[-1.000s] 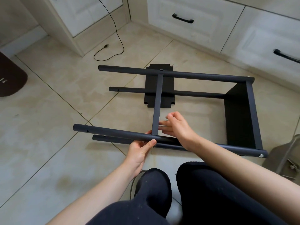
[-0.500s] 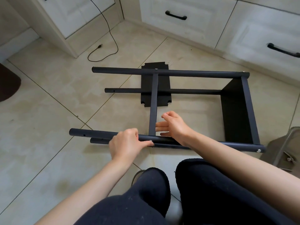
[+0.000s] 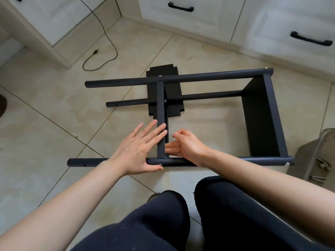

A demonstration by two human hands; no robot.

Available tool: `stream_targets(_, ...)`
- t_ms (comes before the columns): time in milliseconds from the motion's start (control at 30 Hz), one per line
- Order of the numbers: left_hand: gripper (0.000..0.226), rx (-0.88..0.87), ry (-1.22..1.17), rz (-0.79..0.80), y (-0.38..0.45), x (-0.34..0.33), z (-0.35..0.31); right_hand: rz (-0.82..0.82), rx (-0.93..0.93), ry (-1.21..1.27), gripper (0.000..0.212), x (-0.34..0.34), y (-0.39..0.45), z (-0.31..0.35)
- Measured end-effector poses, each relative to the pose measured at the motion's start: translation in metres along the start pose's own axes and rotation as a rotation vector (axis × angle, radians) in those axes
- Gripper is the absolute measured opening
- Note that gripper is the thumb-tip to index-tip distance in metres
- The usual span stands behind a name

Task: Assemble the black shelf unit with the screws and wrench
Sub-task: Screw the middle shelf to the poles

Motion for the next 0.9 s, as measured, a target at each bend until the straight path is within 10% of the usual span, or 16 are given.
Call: stream_targets(900,0.091,-0.079,-0.311,-0.160,0.001,-0.013,0.003,0.555,-0.187,-0.306,0.032,0.001,0.043,-0.029)
Point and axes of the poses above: each hand's wrist, its own y-axis towards the middle knuckle, its own x-axis out of the back of the hand, z = x × y, the point moved 5 cm from there along y, towards the middle knuckle, and after that the axes turned 7 degrees about x, right-handed, at the moved point
